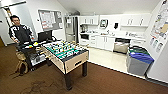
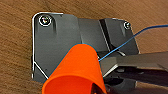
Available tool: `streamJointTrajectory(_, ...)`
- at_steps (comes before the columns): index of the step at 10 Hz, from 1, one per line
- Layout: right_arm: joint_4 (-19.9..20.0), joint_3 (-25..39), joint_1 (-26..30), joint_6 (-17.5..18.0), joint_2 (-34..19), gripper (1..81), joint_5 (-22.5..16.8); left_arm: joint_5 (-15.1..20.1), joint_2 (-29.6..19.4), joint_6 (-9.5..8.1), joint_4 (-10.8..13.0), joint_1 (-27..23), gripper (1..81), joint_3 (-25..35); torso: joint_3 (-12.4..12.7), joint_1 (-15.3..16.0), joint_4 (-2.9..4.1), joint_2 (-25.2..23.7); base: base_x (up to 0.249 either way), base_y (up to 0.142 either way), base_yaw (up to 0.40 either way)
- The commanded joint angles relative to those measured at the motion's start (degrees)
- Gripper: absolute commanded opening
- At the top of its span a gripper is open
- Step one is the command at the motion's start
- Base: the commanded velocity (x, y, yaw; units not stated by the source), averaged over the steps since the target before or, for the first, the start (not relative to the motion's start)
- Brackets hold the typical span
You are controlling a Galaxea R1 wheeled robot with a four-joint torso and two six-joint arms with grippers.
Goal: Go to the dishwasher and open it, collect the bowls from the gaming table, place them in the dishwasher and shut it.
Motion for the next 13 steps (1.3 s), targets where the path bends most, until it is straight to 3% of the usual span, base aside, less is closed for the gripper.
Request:
streamJointTrajectory(1,-1.8,1.4,2.4,-0.6,1.8,1.0,0.2,1.9,-0.7,0.11,0.7,-2.2,1.0,0.1,0.0,0.0,0.0,0.0,0.118,-0.074,0.0)
streamJointTrajectory(13,-1.8,1.3,2.5,-0.6,2.0,1.0,0.1,1.9,-0.6,0.02,1.4,-2.2,1.0,0.2,0.0,0.0,0.0,0.0,0.127,-0.074,0.0)
